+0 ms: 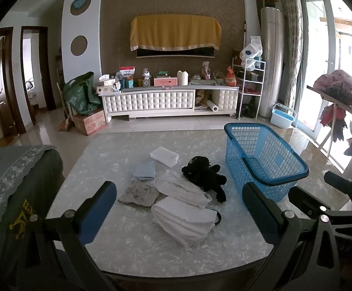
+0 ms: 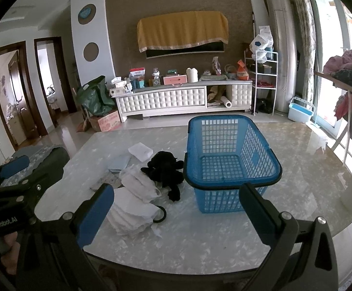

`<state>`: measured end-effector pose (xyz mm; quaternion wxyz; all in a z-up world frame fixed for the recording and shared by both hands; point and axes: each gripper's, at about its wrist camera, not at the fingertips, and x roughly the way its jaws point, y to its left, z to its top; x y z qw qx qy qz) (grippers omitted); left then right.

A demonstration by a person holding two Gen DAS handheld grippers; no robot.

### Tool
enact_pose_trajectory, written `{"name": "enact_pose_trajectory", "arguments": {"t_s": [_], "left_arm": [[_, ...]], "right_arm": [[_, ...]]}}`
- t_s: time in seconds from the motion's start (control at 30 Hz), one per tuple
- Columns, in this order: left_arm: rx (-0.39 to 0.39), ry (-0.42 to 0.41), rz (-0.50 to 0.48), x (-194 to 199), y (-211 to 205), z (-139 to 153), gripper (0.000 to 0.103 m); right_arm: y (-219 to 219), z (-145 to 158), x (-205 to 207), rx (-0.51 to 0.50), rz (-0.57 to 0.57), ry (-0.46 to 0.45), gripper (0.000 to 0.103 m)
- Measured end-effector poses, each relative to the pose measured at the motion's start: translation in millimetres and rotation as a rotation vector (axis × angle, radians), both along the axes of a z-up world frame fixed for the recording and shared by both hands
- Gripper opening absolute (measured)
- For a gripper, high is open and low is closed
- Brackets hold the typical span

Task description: Organize soft objects

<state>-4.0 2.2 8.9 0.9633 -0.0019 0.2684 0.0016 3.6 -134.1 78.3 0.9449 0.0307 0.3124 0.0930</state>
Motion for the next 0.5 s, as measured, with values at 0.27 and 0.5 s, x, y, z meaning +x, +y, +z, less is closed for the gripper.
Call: {"name": "enact_pose_trajectory", "arguments": {"t_s": [0.27, 0.5], "left_arm": [[0.001, -0.002, -0.001, -0.5, 0.5, -1.2, 0.103], [-0.002, -0.005, -0.004, -1.9, 1.1, -2.4, 0.103]], "right_arm": [[-0.3, 0.4, 0.6, -0.001, -0.001, 0.004, 0.103], [-0.6, 0.6, 0.4, 0.001, 0.002, 0.004, 0.103]]}}
